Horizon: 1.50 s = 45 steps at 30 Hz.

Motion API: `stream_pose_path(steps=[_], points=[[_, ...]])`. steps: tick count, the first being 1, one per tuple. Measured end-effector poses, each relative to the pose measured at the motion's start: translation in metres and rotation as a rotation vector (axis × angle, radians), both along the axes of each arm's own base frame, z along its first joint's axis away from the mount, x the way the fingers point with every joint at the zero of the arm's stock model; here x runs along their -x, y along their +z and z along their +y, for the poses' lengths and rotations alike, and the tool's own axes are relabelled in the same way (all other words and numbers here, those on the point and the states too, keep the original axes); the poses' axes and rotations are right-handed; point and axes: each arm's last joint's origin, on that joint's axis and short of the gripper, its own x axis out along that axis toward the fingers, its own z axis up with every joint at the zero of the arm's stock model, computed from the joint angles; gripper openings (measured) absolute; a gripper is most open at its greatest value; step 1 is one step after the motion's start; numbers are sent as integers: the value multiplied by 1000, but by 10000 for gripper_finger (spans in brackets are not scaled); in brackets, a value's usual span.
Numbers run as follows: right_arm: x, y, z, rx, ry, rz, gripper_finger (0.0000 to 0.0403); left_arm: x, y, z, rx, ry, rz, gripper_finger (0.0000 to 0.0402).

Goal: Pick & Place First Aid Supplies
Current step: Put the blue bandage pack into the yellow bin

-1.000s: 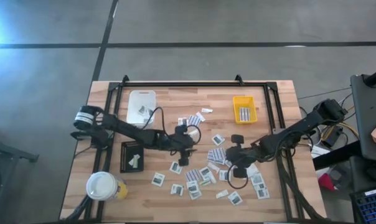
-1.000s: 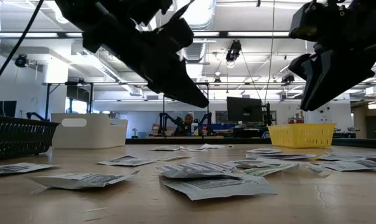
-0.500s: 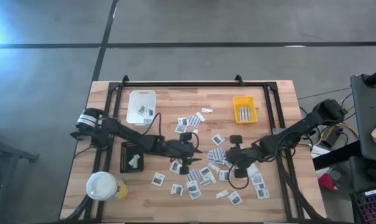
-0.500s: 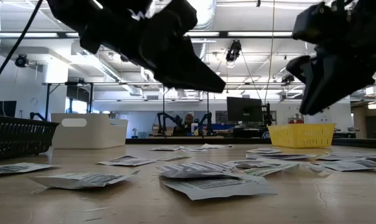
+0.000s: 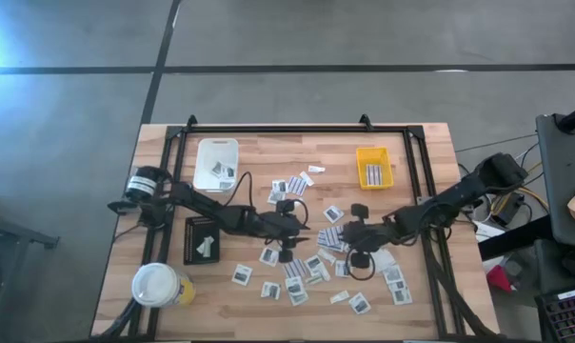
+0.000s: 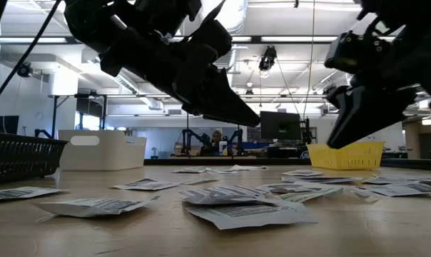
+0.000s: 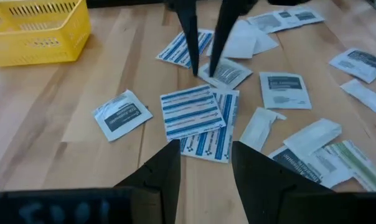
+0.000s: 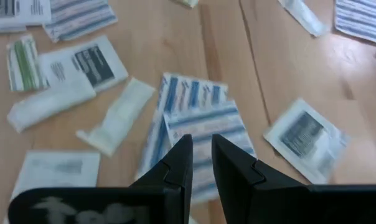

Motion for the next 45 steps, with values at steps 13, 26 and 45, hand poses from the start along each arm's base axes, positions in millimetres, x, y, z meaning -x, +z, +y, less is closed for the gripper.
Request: stream_pose_path(steps=[13, 26, 45], points=[[-33, -29, 7, 51, -21, 123, 50, 9, -14, 2, 13, 26, 170, 138], [-79, -33, -3, 93, 10, 135, 43, 5, -11, 14, -93, 75, 133, 138], [-101, 3, -4, 77, 64, 51, 45, 3, -12, 22, -41, 67, 130, 138]])
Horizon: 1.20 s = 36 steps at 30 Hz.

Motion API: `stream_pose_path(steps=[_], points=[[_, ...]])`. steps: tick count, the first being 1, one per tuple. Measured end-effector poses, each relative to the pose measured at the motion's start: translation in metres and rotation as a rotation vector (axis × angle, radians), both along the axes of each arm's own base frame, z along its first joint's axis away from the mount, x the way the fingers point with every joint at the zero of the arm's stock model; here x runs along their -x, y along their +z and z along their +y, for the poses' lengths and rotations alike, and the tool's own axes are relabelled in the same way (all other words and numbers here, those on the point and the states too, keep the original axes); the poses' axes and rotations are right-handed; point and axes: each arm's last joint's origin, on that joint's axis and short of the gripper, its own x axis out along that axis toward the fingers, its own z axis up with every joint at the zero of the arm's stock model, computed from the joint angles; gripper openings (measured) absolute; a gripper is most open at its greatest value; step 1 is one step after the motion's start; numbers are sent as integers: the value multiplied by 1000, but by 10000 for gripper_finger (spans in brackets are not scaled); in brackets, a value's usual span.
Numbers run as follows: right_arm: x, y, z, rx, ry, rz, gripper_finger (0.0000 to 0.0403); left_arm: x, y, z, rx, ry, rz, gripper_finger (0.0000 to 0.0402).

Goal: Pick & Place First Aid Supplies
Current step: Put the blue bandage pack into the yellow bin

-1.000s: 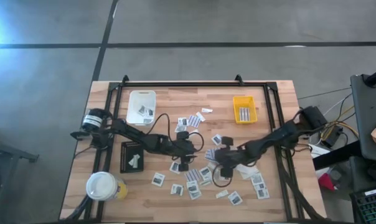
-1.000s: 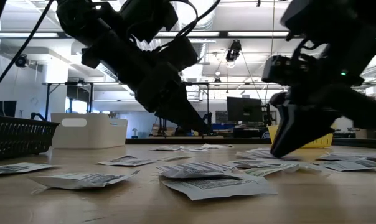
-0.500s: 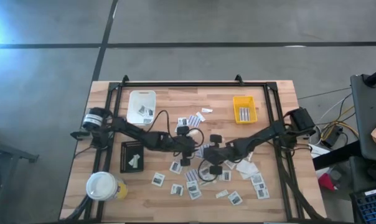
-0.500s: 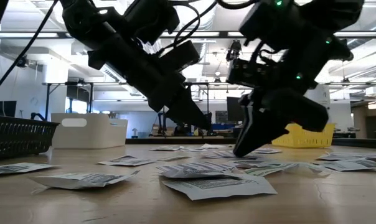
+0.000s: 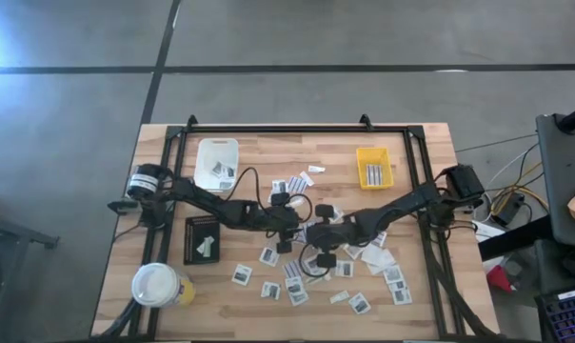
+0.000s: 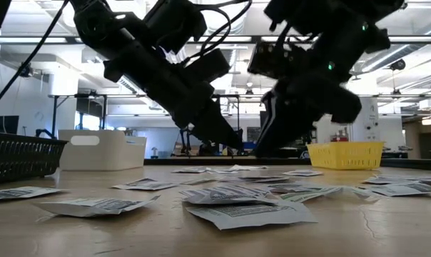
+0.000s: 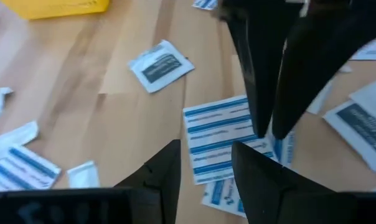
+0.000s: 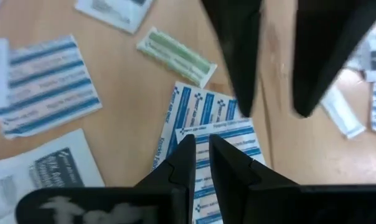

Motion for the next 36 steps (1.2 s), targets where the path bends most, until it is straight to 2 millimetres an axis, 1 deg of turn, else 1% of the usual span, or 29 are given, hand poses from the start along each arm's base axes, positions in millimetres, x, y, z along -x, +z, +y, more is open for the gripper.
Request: stream_pose_path(steps=[6, 9, 17, 19, 21, 27, 28, 32, 36], points=[[17, 14, -1, 14, 24, 91, 43, -1, 1, 0, 21, -18, -15, 138], [24, 23, 1, 18, 35, 104, 44, -3, -2, -1, 24, -21, -24, 138], [34, 21, 5, 19, 28, 166, 43, -6, -13, 0, 38, -23, -20, 136], [37, 18, 5, 18, 25, 176, 43, -7, -15, 0, 42, -20, -18, 126], [39, 15, 5, 15, 15, 186, 43, -7, -16, 0, 42, -19, -16, 106], [46, 7, 4, 10, -2, 208, 43, -7, -16, 1, 32, -23, -19, 18], [46, 6, 4, 11, 0, 209, 43, -7, -16, 2, 31, -21, -19, 9], [47, 5, 6, 21, 23, 209, 44, -8, -19, 7, 38, -3, -12, 8], [45, 6, 8, 33, 58, 182, 43, -9, -30, 9, 55, 0, 17, 3]])
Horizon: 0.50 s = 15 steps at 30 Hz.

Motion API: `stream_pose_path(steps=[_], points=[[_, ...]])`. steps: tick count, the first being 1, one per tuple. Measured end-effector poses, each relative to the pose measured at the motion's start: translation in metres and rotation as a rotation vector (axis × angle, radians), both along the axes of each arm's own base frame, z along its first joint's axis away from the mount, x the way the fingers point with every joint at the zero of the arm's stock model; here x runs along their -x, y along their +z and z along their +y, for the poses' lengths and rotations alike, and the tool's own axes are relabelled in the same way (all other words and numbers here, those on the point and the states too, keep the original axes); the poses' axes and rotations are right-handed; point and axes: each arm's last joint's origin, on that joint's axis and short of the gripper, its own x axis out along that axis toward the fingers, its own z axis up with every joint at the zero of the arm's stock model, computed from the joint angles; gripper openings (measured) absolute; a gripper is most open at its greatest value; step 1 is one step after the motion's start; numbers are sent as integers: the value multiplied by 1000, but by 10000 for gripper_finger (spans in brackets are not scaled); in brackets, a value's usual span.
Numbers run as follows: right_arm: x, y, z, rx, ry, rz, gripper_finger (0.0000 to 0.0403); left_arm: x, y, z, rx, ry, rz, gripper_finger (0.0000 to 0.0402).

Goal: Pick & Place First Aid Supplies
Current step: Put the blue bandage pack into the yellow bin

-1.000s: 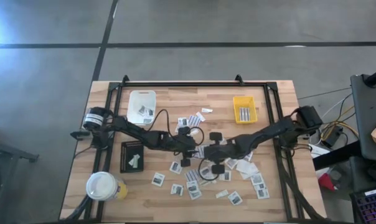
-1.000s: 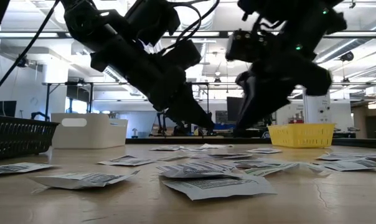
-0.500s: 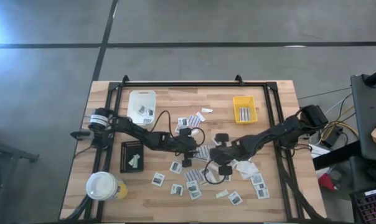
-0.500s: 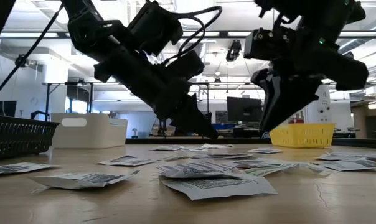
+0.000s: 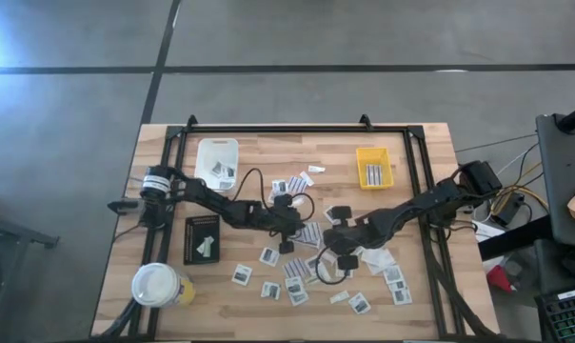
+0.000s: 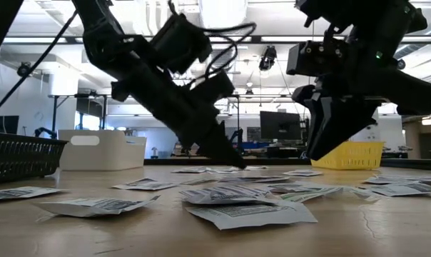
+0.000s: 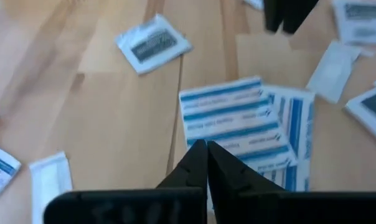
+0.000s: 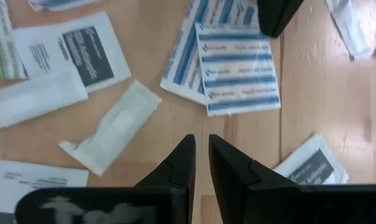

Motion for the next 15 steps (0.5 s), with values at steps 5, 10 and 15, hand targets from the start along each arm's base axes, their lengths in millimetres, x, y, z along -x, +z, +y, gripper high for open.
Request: stream_pose_path(steps=[5, 10, 15], points=[[-3, 1, 1, 0, 18, -30, 44, 0, -7, 0, 11, 7, 15, 3], [-3, 1, 1, 26, 63, -26, 45, -1, -9, 4, 29, 72, 14, 1], [-3, 1, 1, 113, 213, -9, 55, 0, -10, 8, 118, 151, 28, 1]])
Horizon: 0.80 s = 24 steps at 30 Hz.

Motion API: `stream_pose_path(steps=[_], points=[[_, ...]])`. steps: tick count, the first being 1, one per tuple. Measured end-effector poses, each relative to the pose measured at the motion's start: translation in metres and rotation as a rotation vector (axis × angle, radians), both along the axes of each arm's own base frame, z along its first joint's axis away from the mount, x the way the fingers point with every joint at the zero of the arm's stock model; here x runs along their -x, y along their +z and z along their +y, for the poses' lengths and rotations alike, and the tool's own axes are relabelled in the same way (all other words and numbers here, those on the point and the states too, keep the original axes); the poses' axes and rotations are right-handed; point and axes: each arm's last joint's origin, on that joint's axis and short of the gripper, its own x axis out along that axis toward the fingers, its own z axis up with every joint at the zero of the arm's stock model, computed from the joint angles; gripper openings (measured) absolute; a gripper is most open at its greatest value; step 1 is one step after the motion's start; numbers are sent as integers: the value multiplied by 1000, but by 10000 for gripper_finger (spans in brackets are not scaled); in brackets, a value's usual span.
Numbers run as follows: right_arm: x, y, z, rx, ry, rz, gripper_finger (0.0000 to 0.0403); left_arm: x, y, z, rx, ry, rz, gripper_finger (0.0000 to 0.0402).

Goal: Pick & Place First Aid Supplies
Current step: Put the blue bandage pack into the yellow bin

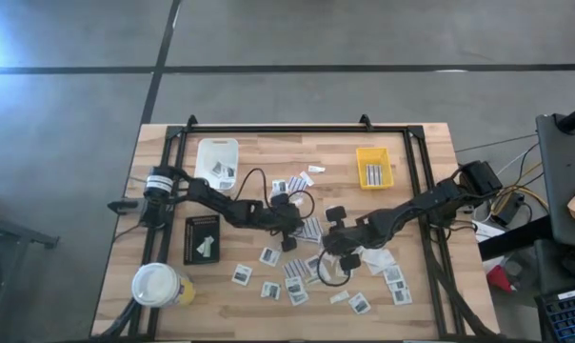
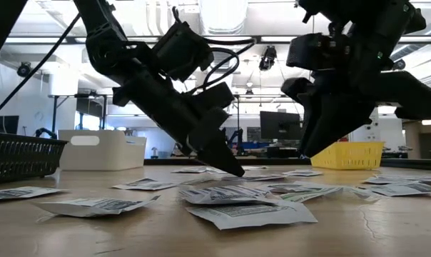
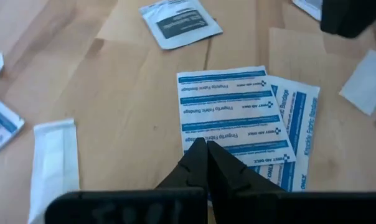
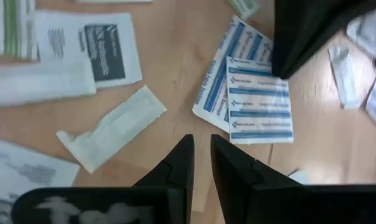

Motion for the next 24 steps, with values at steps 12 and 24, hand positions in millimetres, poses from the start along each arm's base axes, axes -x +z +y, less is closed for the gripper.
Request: stream_pose_path(steps=[12, 24], points=[[1, -8, -5, 255, 197, 14, 125, 0, -1, -1, 49, -15, 7, 2], [-9, -34, -1, 317, 163, 61, 118, 1, -1, -1, 54, -24, 13, 1]])
